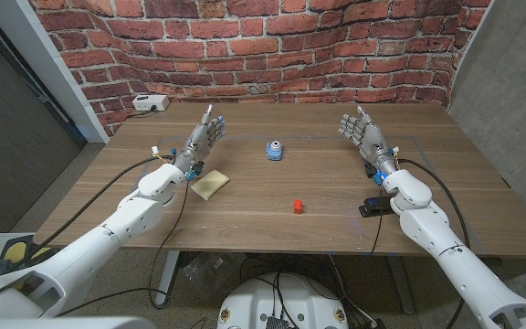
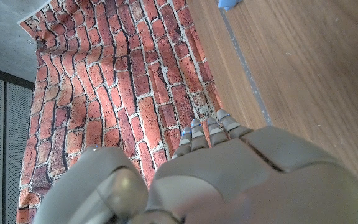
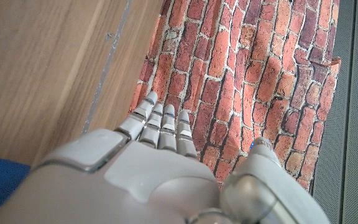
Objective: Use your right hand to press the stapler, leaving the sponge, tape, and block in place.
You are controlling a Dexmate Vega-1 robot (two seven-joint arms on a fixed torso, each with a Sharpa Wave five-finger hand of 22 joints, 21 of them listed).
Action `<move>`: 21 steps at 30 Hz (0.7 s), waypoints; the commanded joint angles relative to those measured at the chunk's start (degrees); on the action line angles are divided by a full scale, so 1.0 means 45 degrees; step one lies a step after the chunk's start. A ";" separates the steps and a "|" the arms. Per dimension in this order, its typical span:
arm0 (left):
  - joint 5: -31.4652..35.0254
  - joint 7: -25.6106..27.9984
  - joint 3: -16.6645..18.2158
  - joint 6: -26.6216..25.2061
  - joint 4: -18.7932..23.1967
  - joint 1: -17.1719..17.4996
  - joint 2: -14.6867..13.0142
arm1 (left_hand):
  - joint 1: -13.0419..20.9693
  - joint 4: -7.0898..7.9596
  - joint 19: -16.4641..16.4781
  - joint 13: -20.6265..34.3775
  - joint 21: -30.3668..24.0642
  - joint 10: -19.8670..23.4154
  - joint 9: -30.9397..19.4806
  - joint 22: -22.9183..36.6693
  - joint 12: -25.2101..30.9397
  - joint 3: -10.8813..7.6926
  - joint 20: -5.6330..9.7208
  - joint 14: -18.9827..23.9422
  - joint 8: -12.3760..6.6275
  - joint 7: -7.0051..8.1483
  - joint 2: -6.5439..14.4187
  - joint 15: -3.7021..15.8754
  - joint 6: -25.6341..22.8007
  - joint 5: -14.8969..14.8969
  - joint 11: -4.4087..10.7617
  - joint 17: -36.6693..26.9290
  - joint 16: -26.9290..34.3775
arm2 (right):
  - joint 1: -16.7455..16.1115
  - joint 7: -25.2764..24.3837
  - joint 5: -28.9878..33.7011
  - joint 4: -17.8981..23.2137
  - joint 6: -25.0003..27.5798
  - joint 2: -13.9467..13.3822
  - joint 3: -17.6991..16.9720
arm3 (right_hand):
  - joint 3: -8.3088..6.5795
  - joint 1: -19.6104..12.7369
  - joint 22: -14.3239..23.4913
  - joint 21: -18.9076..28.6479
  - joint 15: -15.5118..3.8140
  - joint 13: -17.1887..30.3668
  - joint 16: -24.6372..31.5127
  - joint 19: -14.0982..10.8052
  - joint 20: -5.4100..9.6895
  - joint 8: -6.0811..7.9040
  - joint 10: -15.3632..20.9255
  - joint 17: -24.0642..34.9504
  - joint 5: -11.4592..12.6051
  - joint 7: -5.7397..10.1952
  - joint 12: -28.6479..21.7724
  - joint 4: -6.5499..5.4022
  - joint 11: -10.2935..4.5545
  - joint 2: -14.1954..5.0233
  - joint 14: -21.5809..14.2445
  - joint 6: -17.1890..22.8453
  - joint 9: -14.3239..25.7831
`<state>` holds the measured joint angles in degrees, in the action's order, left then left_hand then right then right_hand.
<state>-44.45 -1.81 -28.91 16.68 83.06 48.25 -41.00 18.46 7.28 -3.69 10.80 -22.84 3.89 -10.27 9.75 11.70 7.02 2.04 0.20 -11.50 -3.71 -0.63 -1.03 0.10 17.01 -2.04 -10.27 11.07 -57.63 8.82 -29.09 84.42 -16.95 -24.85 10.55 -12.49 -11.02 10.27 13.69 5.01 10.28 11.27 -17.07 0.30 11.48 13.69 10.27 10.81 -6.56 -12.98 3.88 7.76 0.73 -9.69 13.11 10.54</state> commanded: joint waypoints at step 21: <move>-0.0015 0.0204 -0.0009 0.0063 0.0904 0.0461 -0.0652 | 0.0129 -0.0005 0.0376 0.0014 0.0133 0.0416 -0.0064 0.0053 0.0161 -0.0013 -0.0026 0.0454 -0.0085 -0.0025 0.0181 -0.0088 -0.0353 0.0043 -0.0027 -0.0058 0.0127 | -0.2382 -0.0191 0.0699 0.2502 -0.0931 -0.0500 -0.1042 | 0.0080 0.0017 0.0047 0.0058 -0.0036 0.0049 0.0020 -0.0292 0.0107 0.0182 0.0349 0.0050 0.0006 0.0204 -0.0128 0.0030 -0.0125 0.0057 -0.0343 0.0504 0.0072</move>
<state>-44.82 -2.01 -28.96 18.12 85.70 50.02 -43.47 18.85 7.27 -2.25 10.65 -22.40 5.14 -10.27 9.74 12.16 7.02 2.04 1.42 -11.50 -3.85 -0.24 -1.53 -0.99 17.01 -2.23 -10.27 11.06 -64.83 8.70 -26.77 92.29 -19.29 -26.53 7.50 -12.32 -11.02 10.26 13.69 4.82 10.27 11.27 -17.68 0.93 12.10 14.67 10.27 10.81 -5.85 -12.98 4.04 7.30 0.73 -10.49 15.06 10.53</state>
